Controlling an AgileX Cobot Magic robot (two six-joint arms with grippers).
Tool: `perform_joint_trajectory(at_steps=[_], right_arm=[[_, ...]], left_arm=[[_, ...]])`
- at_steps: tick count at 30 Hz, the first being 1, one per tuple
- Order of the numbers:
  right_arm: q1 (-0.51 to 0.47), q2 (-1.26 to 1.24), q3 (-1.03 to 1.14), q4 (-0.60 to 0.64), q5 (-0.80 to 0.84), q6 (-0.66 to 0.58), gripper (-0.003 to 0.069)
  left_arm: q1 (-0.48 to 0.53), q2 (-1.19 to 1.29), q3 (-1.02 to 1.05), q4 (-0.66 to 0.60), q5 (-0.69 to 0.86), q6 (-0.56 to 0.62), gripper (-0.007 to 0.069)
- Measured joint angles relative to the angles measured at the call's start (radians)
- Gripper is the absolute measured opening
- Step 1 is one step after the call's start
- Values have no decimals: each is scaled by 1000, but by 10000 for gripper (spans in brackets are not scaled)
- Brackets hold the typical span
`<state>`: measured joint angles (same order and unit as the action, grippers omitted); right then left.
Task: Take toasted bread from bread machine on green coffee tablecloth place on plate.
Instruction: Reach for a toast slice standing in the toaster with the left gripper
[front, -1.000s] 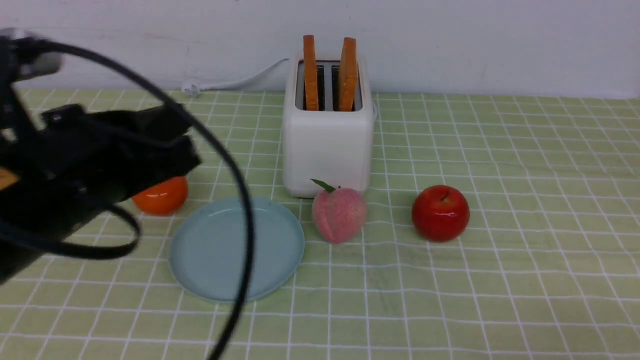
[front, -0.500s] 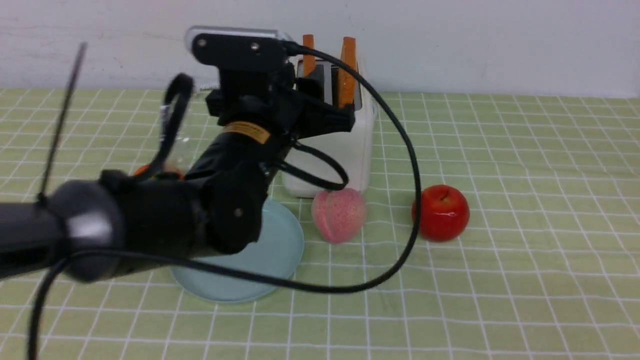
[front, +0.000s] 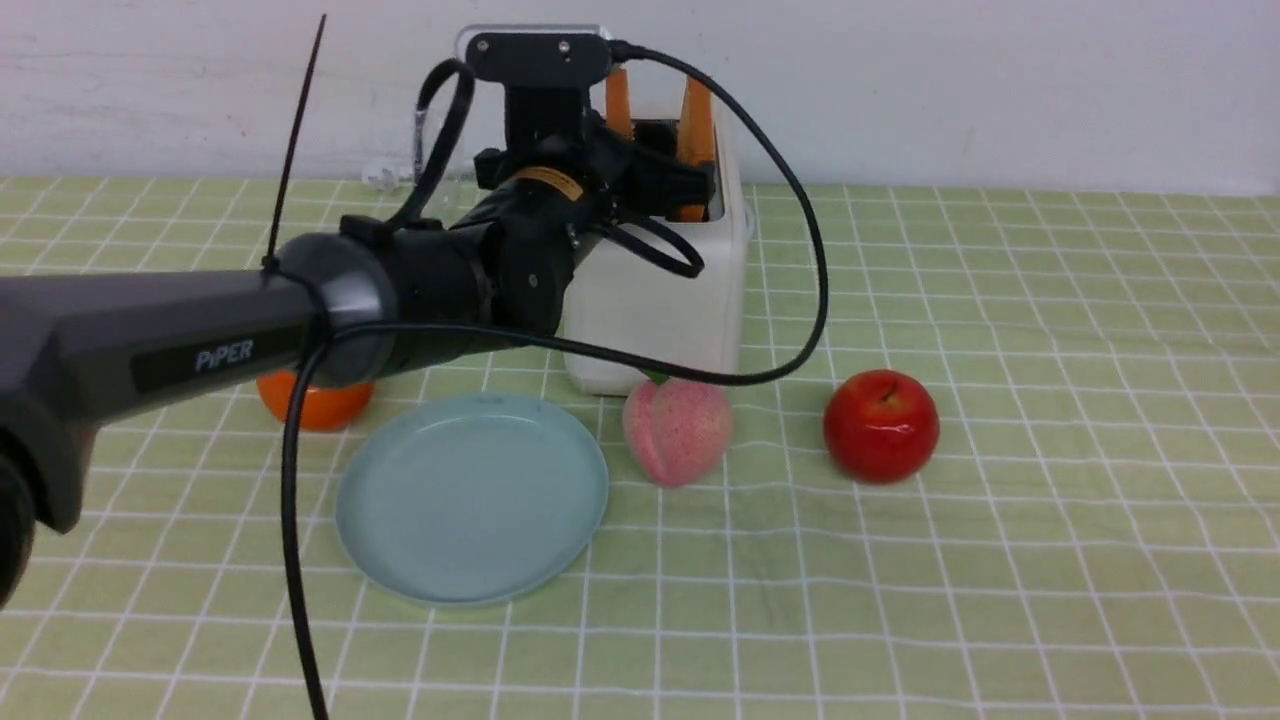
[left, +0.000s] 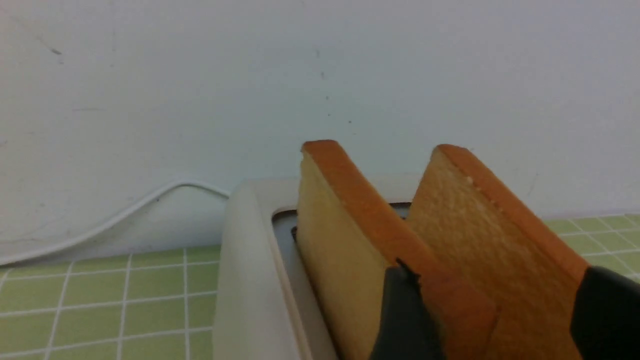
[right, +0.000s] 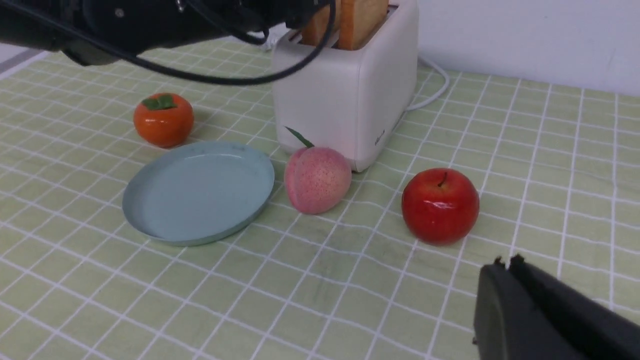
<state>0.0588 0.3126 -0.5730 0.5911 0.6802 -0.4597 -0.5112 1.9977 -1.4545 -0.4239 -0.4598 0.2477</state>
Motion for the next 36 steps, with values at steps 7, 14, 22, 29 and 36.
perform_joint_trajectory(at_steps=[7,14,22,29,36], right_arm=[[0,0,0,21,-149,0,2],[0,0,0,75,-202,0,3],[0,3,0,80,-201,0,12],[0,3,0,83,-201,0,18],[0,3,0,83,-200,0,18]], left_arm=[[0,40,-6,8,-45,0,434],[6,69,-33,4,-46,2,349],[19,88,-113,-16,16,8,123],[21,66,-133,-42,106,43,88],[22,-157,-133,-58,296,71,88]])
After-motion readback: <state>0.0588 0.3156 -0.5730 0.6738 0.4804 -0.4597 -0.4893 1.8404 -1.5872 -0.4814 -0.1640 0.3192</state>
